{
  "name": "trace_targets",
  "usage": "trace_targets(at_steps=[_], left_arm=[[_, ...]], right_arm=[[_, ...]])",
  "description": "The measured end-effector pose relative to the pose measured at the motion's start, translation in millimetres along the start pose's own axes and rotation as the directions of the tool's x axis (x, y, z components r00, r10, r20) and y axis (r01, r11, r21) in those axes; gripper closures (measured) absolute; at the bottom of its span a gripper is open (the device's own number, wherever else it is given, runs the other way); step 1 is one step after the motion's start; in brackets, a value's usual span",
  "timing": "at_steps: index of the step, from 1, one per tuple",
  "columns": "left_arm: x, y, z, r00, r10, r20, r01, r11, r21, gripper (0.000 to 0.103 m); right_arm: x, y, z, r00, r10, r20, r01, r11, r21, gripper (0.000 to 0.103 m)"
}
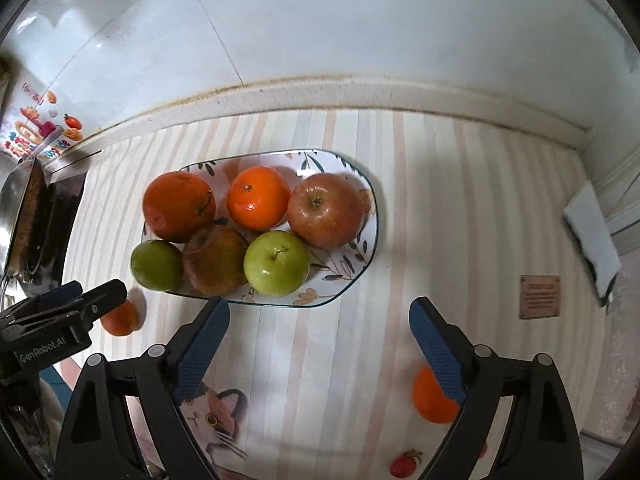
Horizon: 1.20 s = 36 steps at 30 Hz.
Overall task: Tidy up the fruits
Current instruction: 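Place the green apple on the plate with the left tool while the right tool places its green apple, then move both tools back toward the remaining small orange fruits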
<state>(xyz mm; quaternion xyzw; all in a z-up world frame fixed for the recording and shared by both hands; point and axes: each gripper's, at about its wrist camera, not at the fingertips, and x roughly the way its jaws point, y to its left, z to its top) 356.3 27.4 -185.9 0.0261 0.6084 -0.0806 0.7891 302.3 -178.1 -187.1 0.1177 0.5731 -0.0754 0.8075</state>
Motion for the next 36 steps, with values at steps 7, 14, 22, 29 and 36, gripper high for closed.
trace_targets(at_steps=[7, 14, 22, 29, 36], left_arm=[[-44.4, -0.5, -17.6, 0.996, 0.014, 0.088, -0.014, 1.000, 0.006, 0.016], [-93.1, -6.5, -40.4, 0.984, 0.010, 0.177, -0.015, 0.999, 0.030, 0.016], [-133.5, -12.8, -61.8, 0.971, -0.013, 0.237, 0.000, 0.998, 0.055, 0.016], [-150.1, -15.5, -74.3, 0.967, -0.041, 0.251, 0.029, 0.998, 0.052, 0.016], [-157.0, -18.8, -80.1, 0.966, -0.050, 0.255, 0.036, 0.998, 0.059, 0.016]], right_arm=[[-40.7, 8.0, -11.2, 0.998, -0.008, 0.060, 0.010, 0.999, -0.039, 0.009], [-91.5, 13.3, -29.6, 0.991, 0.015, 0.130, -0.007, 0.998, -0.062, 0.009], [-149.4, 15.1, -49.7, 0.976, 0.022, 0.217, -0.005, 0.997, -0.077, 0.009], [-173.7, 13.6, -62.8, 0.972, 0.047, 0.232, -0.032, 0.997, -0.070, 0.009], [-180.1, 14.4, -66.5, 0.969, 0.075, 0.234, -0.060, 0.996, -0.070, 0.009]])
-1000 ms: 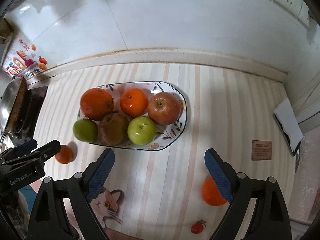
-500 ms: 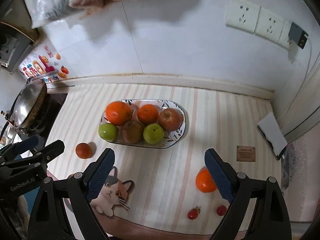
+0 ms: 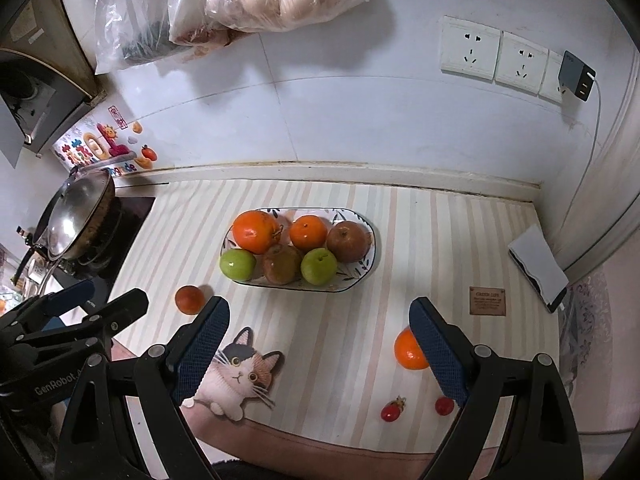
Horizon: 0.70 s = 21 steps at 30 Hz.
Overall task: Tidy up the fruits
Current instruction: 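Move both tools back toward the remaining small orange fruits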
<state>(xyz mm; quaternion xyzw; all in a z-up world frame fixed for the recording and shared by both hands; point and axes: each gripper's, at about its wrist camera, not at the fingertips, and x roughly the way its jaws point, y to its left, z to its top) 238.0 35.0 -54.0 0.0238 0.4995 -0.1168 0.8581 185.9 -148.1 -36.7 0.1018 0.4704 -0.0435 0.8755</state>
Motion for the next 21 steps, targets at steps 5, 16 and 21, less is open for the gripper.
trace_targets(at_steps=[5, 16, 21], left_arm=[[3.1, 0.6, 0.2, 1.000, 0.005, -0.010, -0.005, 1.000, -0.003, 0.016], [74.5, 33.2, 5.0, 0.989, 0.034, -0.147, -0.049, 0.994, -0.101, 0.016], [120.1, 56.4, -2.4, 0.967, 0.051, -0.251, -0.092, 0.984, -0.155, 0.016]], right_arm=[[4.0, -0.6, 1.7, 1.000, 0.020, -0.007, -0.020, 1.000, 0.012, 0.009], [85.7, -83.3, 3.8, 0.987, -0.016, -0.158, 0.050, 0.975, 0.218, 0.009], [160.7, -127.1, -18.7, 0.945, -0.036, -0.324, 0.135, 0.948, 0.288, 0.009]])
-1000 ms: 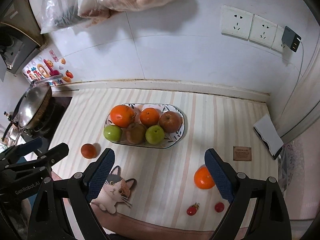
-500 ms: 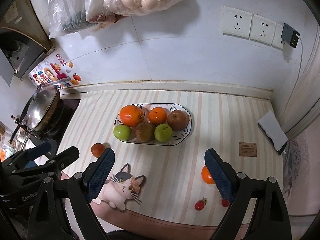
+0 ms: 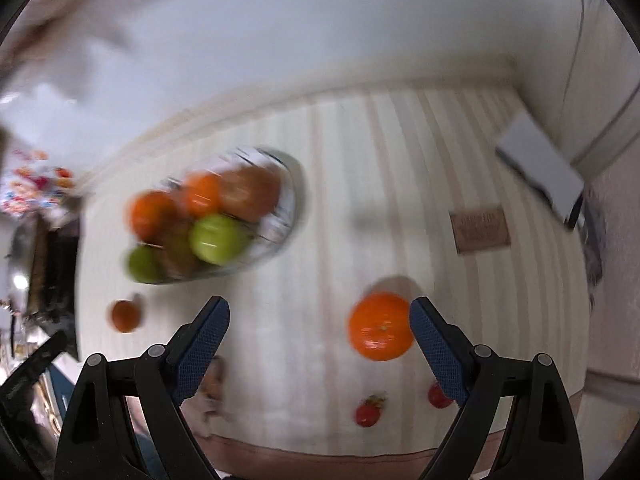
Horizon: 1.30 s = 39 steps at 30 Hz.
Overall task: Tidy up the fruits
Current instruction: 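Move both tools back toward the remaining small orange fruits, then grasp a small orange fruit with the left tool while the right tool grasps a tangerine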
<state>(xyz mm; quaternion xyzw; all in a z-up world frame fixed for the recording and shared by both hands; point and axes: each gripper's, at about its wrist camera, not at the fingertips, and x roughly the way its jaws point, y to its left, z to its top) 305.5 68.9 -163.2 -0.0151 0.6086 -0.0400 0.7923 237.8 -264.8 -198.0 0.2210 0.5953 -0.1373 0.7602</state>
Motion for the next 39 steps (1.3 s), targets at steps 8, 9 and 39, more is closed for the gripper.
trace_targets(at_steps=[8, 9, 39], left_arm=[[51.5, 37.5, -5.1, 0.992, 0.017, -0.127, -0.027, 0.996, -0.081, 0.016], [55.4, 40.6, -5.2, 0.990, 0.015, -0.138, -0.027, 0.996, -0.084, 0.016], [129.6, 47.7, 31.2, 0.977, -0.003, -0.213, -0.009, 0.999, -0.053, 0.050]], right_arm=[[83.4, -29.3, -5.2, 0.987, -0.040, -0.155, 0.051, 0.996, 0.069, 0.017], [88.4, -29.0, -6.4, 0.986, -0.053, -0.160, 0.064, 0.996, 0.064, 0.021], [122.9, 115.3, -63.3, 0.961, 0.059, -0.269, -0.113, 0.975, -0.189, 0.035]])
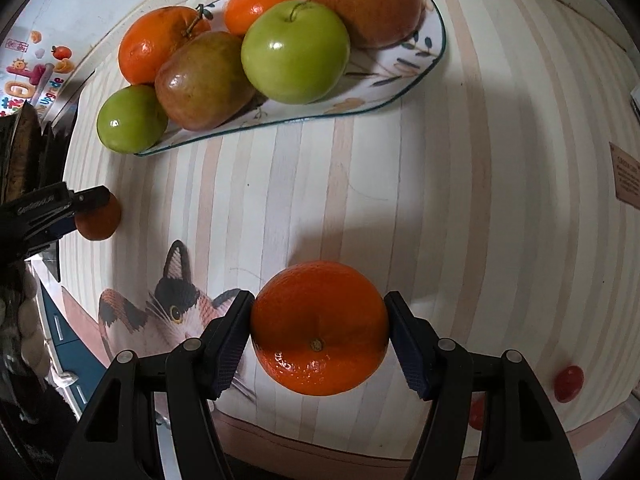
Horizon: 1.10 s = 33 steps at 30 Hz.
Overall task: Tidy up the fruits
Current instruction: 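Grasp a small orange fruit with the left tool while the right tool grasps a tangerine, then place the small orange fruit on the plate with the left tool while the right tool places the tangerine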
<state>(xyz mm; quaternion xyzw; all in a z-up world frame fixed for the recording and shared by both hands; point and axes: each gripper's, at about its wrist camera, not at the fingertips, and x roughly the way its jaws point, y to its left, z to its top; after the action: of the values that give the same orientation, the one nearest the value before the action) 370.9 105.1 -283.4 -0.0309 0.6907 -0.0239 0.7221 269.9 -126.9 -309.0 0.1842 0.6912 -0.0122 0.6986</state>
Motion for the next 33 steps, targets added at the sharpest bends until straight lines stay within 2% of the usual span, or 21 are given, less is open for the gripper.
trace_targets(at_steps=[3, 8, 11, 16, 19, 22, 27, 30, 33], left_arm=[[-5.2, -13.4, -25.8, 1.000, -0.022, -0.008, 0.022, 0.999, 0.045, 0.050], [4.2, -36.7, -62.9, 0.997, -0.051, -0.066, 0.057, 0.994, 0.097, 0.050], [10.2, -41.7, -68.0, 0.998, -0.033, -0.057, 0.038, 0.995, 0.095, 0.050], [1.4, -46.4, -62.7, 0.998, -0.047, -0.043, 0.051, 0.994, 0.095, 0.050], [-25.7, -56.5, -47.1, 0.997, -0.072, -0.001, 0.072, 0.993, 0.098, 0.050], [-57.8, -56.6, -28.3, 0.992, -0.114, 0.053, 0.109, 0.990, 0.092, 0.050], [-93.6, -51.7, 23.4, 0.981, -0.145, 0.125, 0.136, 0.987, 0.081, 0.050], [-94.7, -48.0, 51.1, 0.981, -0.134, 0.139, 0.125, 0.990, 0.072, 0.050], [-84.1, -40.5, 69.7, 0.985, -0.135, 0.103, 0.130, 0.990, 0.049, 0.050]], right_arm=[[0.5, -3.7, -7.8, 1.000, 0.008, -0.017, -0.008, 1.000, -0.004, 0.035], [11.4, -3.9, -20.1, 0.999, 0.001, -0.050, -0.001, 1.000, -0.012, 0.034], [13.7, -3.0, -20.3, 0.999, 0.005, -0.052, -0.006, 1.000, -0.013, 0.034], [13.2, -0.4, -19.9, 0.998, -0.009, -0.058, 0.007, 0.999, -0.043, 0.034], [11.3, 2.7, -18.0, 0.998, 0.005, -0.055, -0.008, 0.999, -0.039, 0.035], [-10.6, -2.3, -8.3, 0.997, 0.068, -0.025, -0.068, 0.998, -0.006, 0.035], [-76.3, -2.7, 34.1, 0.982, 0.150, 0.112, -0.153, 0.988, 0.019, 0.035], [-108.9, -1.3, 71.7, 0.972, 0.136, 0.193, -0.141, 0.990, 0.008, 0.035], [-121.6, 0.5, 114.0, 0.968, 0.084, 0.237, -0.089, 0.996, 0.010, 0.035]])
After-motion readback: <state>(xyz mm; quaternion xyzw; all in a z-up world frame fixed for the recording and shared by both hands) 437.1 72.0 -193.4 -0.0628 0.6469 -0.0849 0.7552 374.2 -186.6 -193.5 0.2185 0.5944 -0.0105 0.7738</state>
